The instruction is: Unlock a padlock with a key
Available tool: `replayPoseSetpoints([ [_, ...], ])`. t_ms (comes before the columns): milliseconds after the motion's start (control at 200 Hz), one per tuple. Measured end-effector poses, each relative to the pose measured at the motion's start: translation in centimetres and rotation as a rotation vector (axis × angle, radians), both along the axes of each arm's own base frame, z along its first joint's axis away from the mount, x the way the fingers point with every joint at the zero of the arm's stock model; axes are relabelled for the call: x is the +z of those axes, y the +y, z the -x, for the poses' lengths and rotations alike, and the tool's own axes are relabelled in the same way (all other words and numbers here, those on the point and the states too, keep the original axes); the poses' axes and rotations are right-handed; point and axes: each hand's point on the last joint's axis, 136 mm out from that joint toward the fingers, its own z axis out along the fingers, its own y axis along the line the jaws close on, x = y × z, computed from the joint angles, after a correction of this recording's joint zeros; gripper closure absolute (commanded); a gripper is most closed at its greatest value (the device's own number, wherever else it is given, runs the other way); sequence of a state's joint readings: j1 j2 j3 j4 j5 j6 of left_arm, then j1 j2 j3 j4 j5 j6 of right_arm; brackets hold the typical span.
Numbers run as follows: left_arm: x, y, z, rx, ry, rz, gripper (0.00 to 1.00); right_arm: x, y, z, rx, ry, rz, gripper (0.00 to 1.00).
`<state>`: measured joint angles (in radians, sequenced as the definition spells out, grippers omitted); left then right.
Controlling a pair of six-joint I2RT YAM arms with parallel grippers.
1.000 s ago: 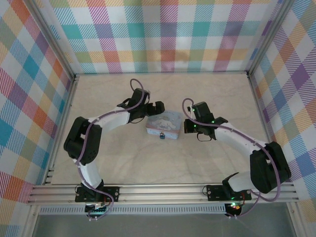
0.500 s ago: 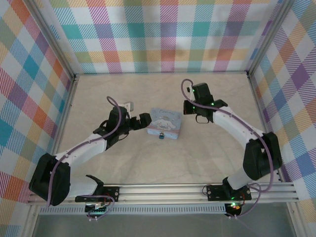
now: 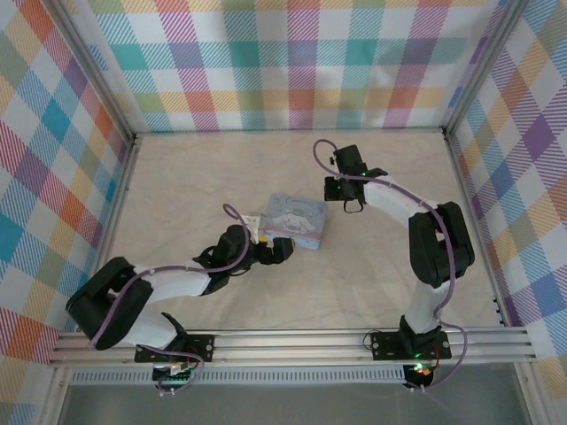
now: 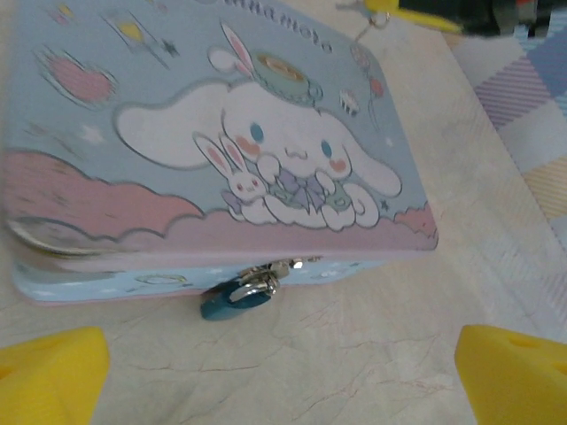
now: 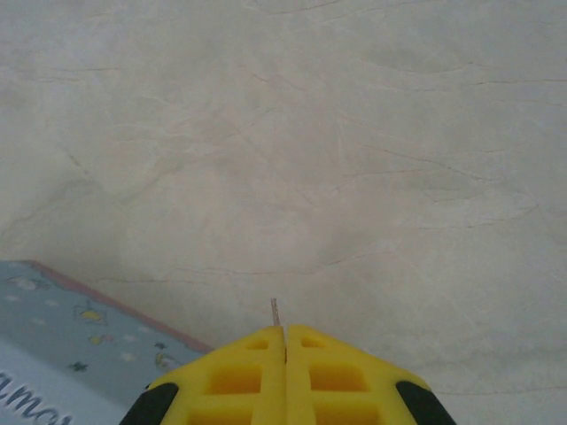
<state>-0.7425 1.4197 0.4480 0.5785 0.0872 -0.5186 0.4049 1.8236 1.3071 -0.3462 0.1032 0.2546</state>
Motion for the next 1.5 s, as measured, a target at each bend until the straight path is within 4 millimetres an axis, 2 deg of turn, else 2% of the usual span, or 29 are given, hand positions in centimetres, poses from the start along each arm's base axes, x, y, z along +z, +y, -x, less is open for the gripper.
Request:
replayPoseSetpoints([
  [140,-2.1,-1.2,0.0,-0.028,0.006,-0.024,0.00,-0.6,-0.1,-0.3,-0.018,0.002,-0.004,1.00],
  [280,-3.2,-2.0,-0.2,-0.035,-0.005,-0.027,0.00,-1.3,-0.2,-0.1,-0.026,0.011,-0.006,1.00],
  [655,-3.9,-4.1,-1.0,-0.047,-0.110,-0.037,0.00,-2.8,0.2,0.1,-0.036,0.032,-0.027,1.00],
  [955,-4.1,-5.5,-1.3,-0.092,-0.156,-0.044,0.10,-2.9,1.5,0.2,-0.025,0.029,-0.054,1.00],
  [1045,-4.1,-6.2,-0.9,-0.129,-0.152,-0.032,0.12,-3.0,1.8,0.2,-0.023,0.027,-0.061,1.00],
  [1130,-4.1,-6.9,-0.5,-0.171,-0.142,-0.018,0.18,-2.9,1.9,-0.1,-0.025,0.019,-0.066,1.00],
  [1310,-3.9,-8.2,0.6,-0.247,-0.123,0.006,0.18,-2.8,2.0,-0.2,-0.029,0.015,-0.074,1.00],
  [1500,-4.0,-8.4,0.8,-0.264,-0.114,0.008,0.15,-2.9,2.0,-0.2,-0.030,0.015,-0.072,1.00],
])
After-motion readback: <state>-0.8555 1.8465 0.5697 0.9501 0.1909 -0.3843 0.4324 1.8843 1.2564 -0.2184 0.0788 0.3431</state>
